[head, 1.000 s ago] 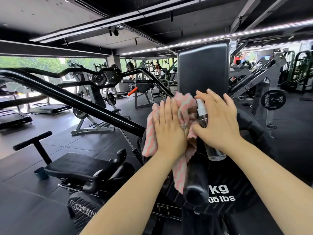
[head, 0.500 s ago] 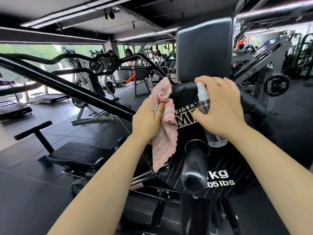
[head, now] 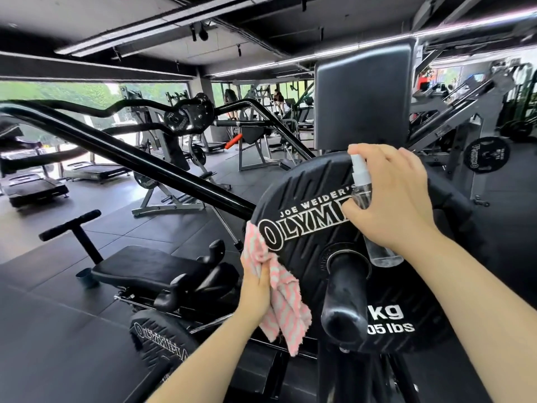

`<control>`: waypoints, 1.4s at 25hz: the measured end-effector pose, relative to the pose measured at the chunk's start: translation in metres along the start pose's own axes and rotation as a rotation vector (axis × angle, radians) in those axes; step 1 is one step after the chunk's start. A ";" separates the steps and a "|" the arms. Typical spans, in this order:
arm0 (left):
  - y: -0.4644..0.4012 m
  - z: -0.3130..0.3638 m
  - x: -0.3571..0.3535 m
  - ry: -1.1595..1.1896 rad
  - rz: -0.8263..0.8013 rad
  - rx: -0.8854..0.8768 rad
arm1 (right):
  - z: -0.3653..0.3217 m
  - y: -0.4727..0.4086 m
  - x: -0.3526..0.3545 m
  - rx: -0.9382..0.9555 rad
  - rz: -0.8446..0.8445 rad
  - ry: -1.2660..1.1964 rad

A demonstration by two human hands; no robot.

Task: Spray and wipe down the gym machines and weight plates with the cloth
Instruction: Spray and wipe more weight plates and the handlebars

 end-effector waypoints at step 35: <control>-0.036 0.136 -0.025 -0.481 -0.115 -0.413 | -0.014 -0.007 -0.010 0.100 -0.005 0.056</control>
Point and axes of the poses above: each hand's wrist, its own y-axis away from the middle knuckle, its own x-axis out of the back of the hand, z = x × y, the point moved 1 cm from there along -y, towards the middle knuckle, and after that the axes turned 15 degrees about y, right-handed, at the moved point
